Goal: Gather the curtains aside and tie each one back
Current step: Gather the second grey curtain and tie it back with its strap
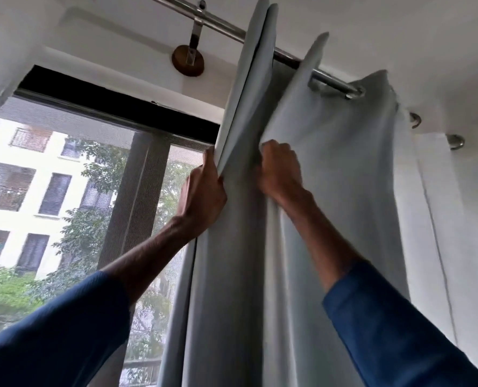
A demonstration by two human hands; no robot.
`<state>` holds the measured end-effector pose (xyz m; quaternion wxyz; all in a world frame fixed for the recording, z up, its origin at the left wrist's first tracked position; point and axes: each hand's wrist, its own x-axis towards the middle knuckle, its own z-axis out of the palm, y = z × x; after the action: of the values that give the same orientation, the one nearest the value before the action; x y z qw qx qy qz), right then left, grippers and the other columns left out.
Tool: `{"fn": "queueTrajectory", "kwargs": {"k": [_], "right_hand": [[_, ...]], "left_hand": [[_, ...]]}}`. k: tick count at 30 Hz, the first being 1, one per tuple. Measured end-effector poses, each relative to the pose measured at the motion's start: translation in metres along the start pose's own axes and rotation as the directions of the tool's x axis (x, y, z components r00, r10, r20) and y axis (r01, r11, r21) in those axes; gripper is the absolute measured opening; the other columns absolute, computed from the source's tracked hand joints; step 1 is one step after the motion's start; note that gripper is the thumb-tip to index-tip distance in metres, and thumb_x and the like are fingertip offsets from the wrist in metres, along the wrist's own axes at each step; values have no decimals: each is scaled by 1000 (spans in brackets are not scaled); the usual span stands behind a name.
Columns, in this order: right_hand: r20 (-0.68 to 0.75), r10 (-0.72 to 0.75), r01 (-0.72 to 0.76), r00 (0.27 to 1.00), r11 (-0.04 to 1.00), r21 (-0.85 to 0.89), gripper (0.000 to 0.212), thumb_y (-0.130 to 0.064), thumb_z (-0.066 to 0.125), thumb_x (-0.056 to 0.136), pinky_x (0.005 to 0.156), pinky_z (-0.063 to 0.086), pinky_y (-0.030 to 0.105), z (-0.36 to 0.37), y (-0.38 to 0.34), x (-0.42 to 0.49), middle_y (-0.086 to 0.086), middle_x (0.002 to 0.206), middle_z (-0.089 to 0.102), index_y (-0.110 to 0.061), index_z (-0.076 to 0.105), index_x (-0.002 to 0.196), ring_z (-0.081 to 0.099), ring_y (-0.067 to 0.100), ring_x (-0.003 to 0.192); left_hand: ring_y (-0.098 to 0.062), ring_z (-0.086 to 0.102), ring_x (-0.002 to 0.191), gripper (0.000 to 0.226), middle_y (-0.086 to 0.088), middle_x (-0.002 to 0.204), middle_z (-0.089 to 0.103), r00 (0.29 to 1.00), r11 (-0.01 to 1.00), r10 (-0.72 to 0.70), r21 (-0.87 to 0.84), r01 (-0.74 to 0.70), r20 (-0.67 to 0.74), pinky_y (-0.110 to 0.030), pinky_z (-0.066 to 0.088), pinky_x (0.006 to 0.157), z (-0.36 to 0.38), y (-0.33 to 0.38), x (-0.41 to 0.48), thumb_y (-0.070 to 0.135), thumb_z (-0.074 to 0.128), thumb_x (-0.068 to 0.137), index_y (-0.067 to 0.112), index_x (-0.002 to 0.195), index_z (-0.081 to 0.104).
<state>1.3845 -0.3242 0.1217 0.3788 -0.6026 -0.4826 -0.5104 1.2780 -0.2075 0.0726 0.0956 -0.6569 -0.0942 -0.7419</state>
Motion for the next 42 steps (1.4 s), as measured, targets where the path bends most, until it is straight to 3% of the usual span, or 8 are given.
{"fn": "queueTrajectory", "kwargs": {"k": [7,12,16,23,29,35,38,42], "right_hand": [[-73,-135,135,988,991,-4,20,-7,54,94,90,36,38,2,-34,-9,18,120,62,-9,56,114,54,38,113],[-85,-87,98,993,984,148,19,-9,53,95,70,31,33,7,-19,-47,21,93,64,-19,43,82,57,44,93],[-103,-130,146,986,975,167,9,-7,55,92,67,37,34,8,-11,-73,16,90,71,-12,62,96,63,41,90],[-75,-180,189,981,971,147,42,-7,53,93,77,52,42,8,-4,-112,13,95,74,-15,57,134,67,38,88],[-95,-176,192,980,963,189,24,-14,55,95,66,41,37,19,-7,-146,12,86,73,-9,65,115,65,38,79],[-14,-115,115,993,970,216,22,-1,59,84,65,45,39,25,-13,-173,12,79,73,-9,70,101,64,39,74],[-5,-177,174,984,963,207,30,3,60,76,59,36,32,24,-10,-182,11,68,68,-12,70,100,61,38,65],[118,-280,232,953,921,314,25,-31,48,102,69,53,38,18,4,-184,4,70,70,-20,65,86,68,32,72]], "left_hand": [[-34,65,65,30,-6,71,64,1000,995,6,-100,-4,13,-47,49,52,-10,10,-6,34,44,86,15,109,46],[-27,63,63,2,-5,67,63,996,988,9,-153,5,91,-43,49,55,-9,27,-14,13,48,94,12,95,47],[-36,62,83,7,-19,88,65,988,993,8,-118,11,156,-42,48,71,-4,35,-23,11,46,96,10,99,52],[-28,38,56,27,-9,58,48,987,975,41,-221,-5,158,-41,30,53,-3,40,-47,10,42,104,13,77,40],[-37,57,85,36,-5,74,50,973,954,-116,-250,164,197,-32,31,74,-1,58,-59,25,40,108,2,89,59],[-23,45,82,47,6,68,44,920,946,-232,-147,289,316,-32,30,69,-1,58,-62,51,49,99,22,64,40],[-25,42,89,39,3,76,43,902,959,-247,-43,280,355,-30,26,69,3,47,-60,37,57,96,16,69,40],[-23,35,86,39,3,73,36,897,966,-240,-4,260,372,-31,17,64,5,39,-56,21,53,98,18,66,32]]}}
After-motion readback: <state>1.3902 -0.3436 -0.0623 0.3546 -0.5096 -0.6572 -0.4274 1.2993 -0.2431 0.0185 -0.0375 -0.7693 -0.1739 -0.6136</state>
